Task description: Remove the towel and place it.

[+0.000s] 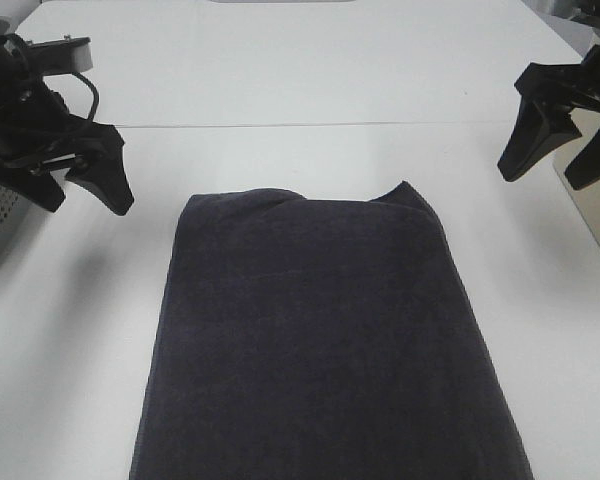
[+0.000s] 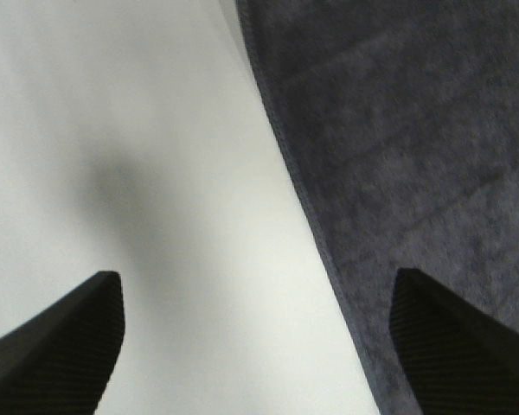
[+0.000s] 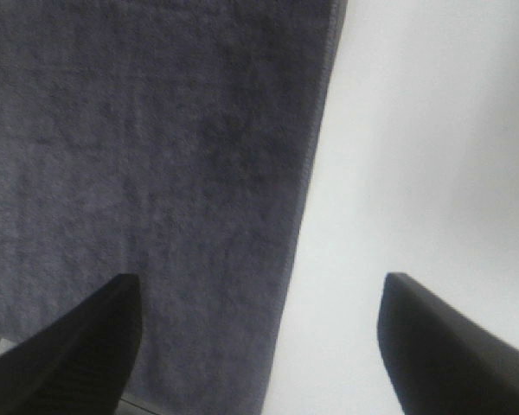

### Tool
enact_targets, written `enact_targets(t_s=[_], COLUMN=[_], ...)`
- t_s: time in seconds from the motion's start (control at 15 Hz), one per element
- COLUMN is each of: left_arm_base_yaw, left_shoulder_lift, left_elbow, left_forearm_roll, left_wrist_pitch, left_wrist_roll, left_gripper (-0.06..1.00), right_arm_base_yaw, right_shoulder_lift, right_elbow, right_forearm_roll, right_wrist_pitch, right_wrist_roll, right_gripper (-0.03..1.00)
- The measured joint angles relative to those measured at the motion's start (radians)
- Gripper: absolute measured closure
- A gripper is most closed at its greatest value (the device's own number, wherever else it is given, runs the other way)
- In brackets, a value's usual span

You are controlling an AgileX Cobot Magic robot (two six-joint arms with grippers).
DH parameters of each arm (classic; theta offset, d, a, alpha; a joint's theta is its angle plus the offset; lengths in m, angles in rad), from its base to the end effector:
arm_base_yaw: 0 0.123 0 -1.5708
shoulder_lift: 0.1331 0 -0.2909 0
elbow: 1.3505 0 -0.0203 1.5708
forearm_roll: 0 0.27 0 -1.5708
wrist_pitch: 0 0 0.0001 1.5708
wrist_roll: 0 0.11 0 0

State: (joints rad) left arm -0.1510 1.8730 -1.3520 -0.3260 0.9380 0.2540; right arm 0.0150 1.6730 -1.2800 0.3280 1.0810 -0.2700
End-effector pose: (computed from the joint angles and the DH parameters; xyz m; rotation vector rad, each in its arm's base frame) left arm 0.3910 -0.0882 0.1881 0.3438 2.8837 -0.3965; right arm 0.3525 0.0366 0.2407 -0.2262 2.8860 0.4051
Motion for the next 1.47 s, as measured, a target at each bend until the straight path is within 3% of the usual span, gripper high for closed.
enact_targets(t_s=[0.13,0.47,0.6,0.8,1.47], left_arm_base_yaw=[0.055,0.073,0.073,0.073,0.073], left_shoulder_lift=[0.079,0.325,0.458,0.56,0.622], left_elbow=[-0.062,-0.314,-0.455,-0.551,-0.595], left_forearm_roll=[-0.084,-0.269,-0.301,-0.326,-0.383], left_wrist_pitch=[-0.004,0.002,0.026,0.06,0.062], left_wrist_roll=[0.073,0.183,0.187,0.187,0.194], left_gripper=[0.15,0.15,0.15,0.15,0.15], right_arm_base_yaw=[-0.047,-0.057,-0.057,-0.057,-0.061], right_shoulder_lift=[0.1,0.386,0.559,0.708,0.846], right_elbow=[-0.064,-0.305,-0.513,-0.668,-0.719], right_forearm_roll=[0.094,0.119,0.132,0.144,0.255], right_wrist_pitch=[-0.003,0.02,0.09,0.128,0.138], right_wrist_roll=[-0.092,-0.178,-0.18,-0.18,-0.203], right_gripper=[0.23,0.23,0.23,0.23,0.24])
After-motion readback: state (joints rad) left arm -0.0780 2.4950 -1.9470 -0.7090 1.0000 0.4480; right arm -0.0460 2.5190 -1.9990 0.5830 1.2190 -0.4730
